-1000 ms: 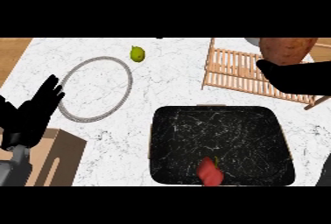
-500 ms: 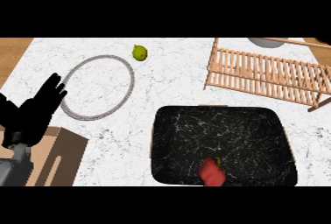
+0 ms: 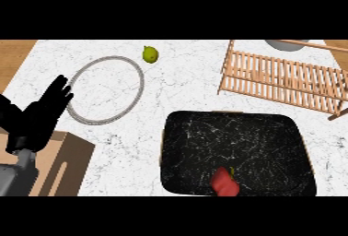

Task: Pick the sweet potato from the tray and place it in the tiered shelf

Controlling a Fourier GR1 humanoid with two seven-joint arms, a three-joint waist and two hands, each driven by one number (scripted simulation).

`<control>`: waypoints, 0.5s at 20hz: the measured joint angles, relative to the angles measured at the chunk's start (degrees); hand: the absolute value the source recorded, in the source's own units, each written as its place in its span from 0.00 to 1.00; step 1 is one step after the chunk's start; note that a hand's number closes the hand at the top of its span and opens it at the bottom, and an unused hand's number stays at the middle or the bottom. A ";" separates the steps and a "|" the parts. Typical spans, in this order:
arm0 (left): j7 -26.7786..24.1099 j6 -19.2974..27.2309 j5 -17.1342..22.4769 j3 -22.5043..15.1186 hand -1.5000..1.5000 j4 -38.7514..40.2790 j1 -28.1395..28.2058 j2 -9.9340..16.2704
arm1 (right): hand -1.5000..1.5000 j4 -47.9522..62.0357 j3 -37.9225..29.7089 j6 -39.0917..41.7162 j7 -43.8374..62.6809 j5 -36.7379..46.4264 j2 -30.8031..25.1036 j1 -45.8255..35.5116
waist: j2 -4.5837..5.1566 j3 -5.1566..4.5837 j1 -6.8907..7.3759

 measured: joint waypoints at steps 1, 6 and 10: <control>-0.27 -0.06 -0.10 -0.10 0.50 0.16 -0.08 -0.07 | 1.00 0.97 0.00 -0.37 -0.61 0.25 -0.20 -0.08 | 0.04 0.04 0.09; -0.12 0.53 -0.75 -0.64 0.50 0.32 -0.54 -0.12 | 1.00 5.91 -0.20 -2.54 -4.48 1.53 -1.71 -0.42 | 0.13 0.13 0.45; -0.31 -0.29 -0.10 -0.55 0.50 0.46 -0.73 -0.09 | 1.00 9.19 0.01 -5.07 -7.80 2.57 -2.03 -0.48 | 0.14 0.09 0.67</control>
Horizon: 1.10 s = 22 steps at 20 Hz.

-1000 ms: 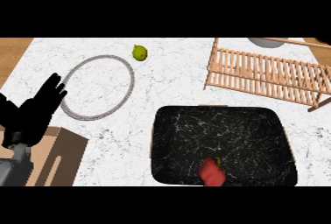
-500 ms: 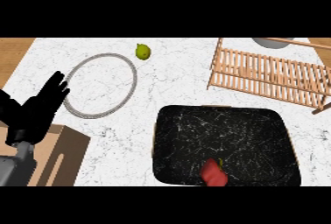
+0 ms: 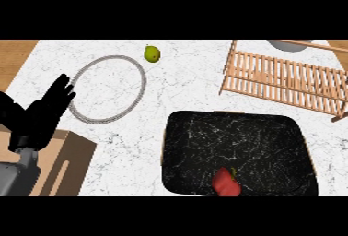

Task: Pick the sweet potato from the tray and place it in the tiered shelf

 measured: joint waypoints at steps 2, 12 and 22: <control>0.01 -0.06 0.12 -0.06 0.50 0.18 -0.12 -0.05 | 1.00 1.91 -0.16 -1.26 -2.18 0.12 -0.15 0.04 | 0.07 0.04 0.07; 0.02 -0.04 0.28 0.08 0.50 0.33 0.17 -0.03 | 1.00 8.35 0.76 -2.00 -8.55 1.01 -2.49 -1.14 | -0.25 0.03 -0.25; 0.26 0.40 0.37 0.13 0.50 0.53 0.30 -0.03 | 0.00 12.09 -8.42 -11.95 -6.06 -3.54 0.97 -5.26 | -0.44 0.08 -0.56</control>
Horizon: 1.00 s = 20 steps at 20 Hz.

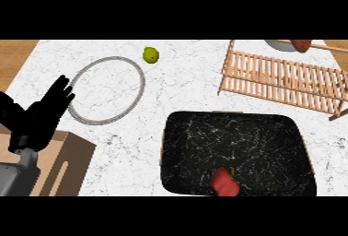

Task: Pick the sweet potato from the tray and place it in the tiered shelf

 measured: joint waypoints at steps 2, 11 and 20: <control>0.10 0.13 0.03 -0.01 0.50 -0.20 0.06 0.01 | 0.00 0.65 -2.06 -1.43 0.44 -1.61 0.40 -1.30 | -0.05 -0.05 0.04; 0.12 0.10 0.16 0.27 0.50 -0.44 0.66 0.14 | 0.00 1.12 -10.00 -8.87 1.76 -6.15 -0.16 -5.04 | -0.19 -0.10 -0.40; 0.21 0.34 0.72 1.02 0.50 -1.27 1.78 0.43 | 0.00 2.47 -16.67 -14.95 3.08 -4.17 -8.88 -3.61 | -0.29 -0.22 -1.28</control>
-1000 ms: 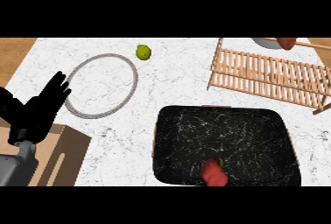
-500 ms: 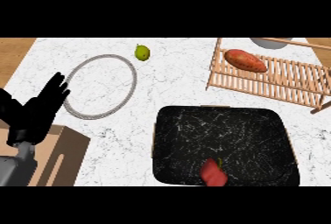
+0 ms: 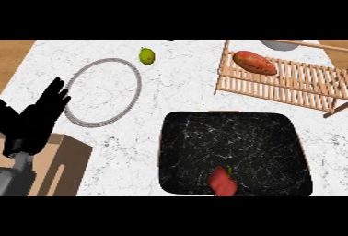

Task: Pick the sweet potato from the tray and place it in the tiered shelf

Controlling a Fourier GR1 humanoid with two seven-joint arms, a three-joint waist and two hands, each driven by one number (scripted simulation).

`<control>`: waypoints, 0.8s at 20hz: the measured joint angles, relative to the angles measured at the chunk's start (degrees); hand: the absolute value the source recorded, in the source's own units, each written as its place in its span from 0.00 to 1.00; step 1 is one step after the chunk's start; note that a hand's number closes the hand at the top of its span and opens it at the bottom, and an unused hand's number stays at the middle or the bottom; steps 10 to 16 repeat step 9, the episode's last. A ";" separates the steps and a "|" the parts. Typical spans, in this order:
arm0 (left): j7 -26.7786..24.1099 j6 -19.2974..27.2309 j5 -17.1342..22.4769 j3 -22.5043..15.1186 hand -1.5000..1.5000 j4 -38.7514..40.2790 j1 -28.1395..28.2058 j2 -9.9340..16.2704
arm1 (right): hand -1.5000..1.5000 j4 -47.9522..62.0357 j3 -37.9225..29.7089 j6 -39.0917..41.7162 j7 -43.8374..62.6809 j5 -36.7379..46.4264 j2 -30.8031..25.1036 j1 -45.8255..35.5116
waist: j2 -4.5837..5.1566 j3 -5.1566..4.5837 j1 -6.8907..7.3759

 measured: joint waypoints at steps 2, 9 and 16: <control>-0.04 0.33 -0.17 0.12 0.50 -0.08 0.33 -0.02 | 0.00 0.27 -2.17 0.32 0.37 -1.10 -2.02 0.66 | -0.13 0.01 -0.33; -0.05 0.63 -0.36 0.47 0.50 -0.47 1.15 0.18 | 0.00 2.53 -9.79 6.05 -2.11 -7.87 -8.03 5.35 | -0.30 0.01 -1.09; -0.05 0.63 -0.36 0.47 0.50 -0.47 1.15 0.18 | 0.00 2.53 -9.79 6.05 -2.11 -7.87 -8.03 5.35 | -0.30 0.01 -1.09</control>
